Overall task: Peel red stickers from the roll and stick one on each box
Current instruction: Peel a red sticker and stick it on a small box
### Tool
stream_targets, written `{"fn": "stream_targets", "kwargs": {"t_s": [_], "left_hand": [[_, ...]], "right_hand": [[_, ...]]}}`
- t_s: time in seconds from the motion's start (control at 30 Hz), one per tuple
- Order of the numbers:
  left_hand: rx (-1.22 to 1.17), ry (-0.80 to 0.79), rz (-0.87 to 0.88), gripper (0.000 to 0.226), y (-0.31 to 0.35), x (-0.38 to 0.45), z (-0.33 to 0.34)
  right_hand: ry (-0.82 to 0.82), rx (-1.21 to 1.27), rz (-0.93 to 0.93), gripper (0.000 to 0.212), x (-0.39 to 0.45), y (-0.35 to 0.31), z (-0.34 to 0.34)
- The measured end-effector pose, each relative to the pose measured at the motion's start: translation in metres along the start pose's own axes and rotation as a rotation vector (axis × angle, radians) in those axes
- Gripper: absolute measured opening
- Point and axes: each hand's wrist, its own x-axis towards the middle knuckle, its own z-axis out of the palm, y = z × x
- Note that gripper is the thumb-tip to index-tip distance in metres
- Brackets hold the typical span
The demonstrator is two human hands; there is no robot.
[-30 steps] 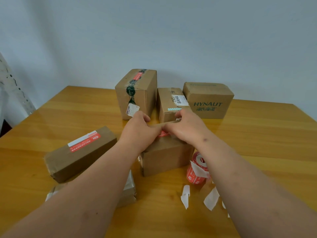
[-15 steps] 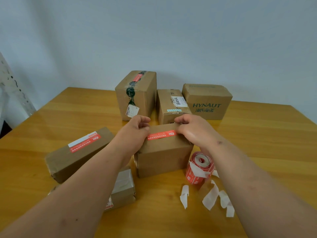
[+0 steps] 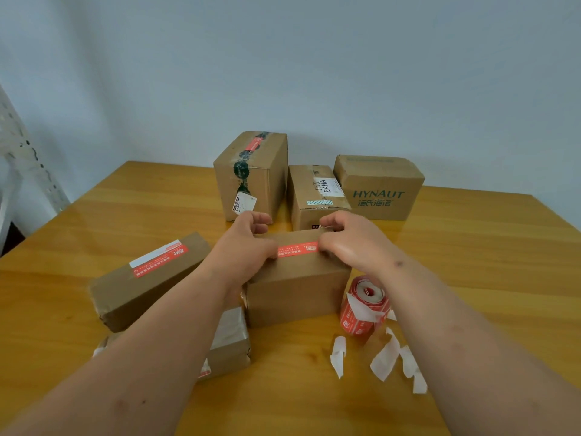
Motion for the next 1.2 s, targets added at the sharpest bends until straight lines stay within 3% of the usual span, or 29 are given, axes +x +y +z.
{"fn": "stream_targets", "kwargs": {"t_s": [0.17, 0.33, 0.43, 0.53, 0.63, 0.73, 0.83, 0.9, 0.97, 1.13, 1.2], "left_hand": [[0.124, 0.047, 0.010, 0.067, -0.002, -0.003, 0.003], [0.187, 0.068, 0.022, 0.063, -0.001, -0.002, 0.002], [0.246, 0.092, 0.022, 0.074, -0.001, -0.005, 0.007], [0.156, 0.095, -0.017, 0.063, 0.000, -0.003, 0.004], [-0.123, 0.081, -0.065, 0.050, -0.001, -0.003, -0.006], [-0.286, 0.117, -0.109, 0.052, -0.003, -0.003, -0.015], [-0.012, 0.165, -0.033, 0.037, -0.004, -0.005, -0.023], [0.177, 0.183, 0.056, 0.018, -0.004, -0.008, -0.028], [0.241, 0.167, 0.086, 0.008, -0.002, -0.012, -0.032], [-0.099, -0.135, -0.071, 0.053, -0.004, -0.016, -0.044], [-0.096, -0.102, -0.068, 0.055, -0.009, -0.007, -0.044]], "right_hand": [[-0.024, -0.050, 0.020, 0.073, -0.002, -0.004, 0.008], [-0.053, -0.057, -0.024, 0.057, -0.003, -0.006, 0.006], [-0.058, -0.069, -0.025, 0.053, -0.004, -0.007, 0.008], [-0.078, -0.065, -0.030, 0.052, -0.005, -0.007, 0.006], [-0.085, 0.000, -0.034, 0.055, -0.006, -0.004, 0.002], [-0.219, 0.063, -0.056, 0.068, -0.009, -0.001, -0.002], [-0.399, -0.070, -0.091, 0.102, -0.012, -0.002, -0.005], [-0.362, -0.169, -0.132, 0.106, -0.011, -0.003, -0.004], [-0.286, -0.168, -0.166, 0.094, -0.011, -0.003, -0.003], [-0.053, 0.009, -0.095, 0.061, -0.005, -0.003, -0.003], [0.033, 0.068, -0.073, 0.058, -0.002, -0.005, -0.003]]}}
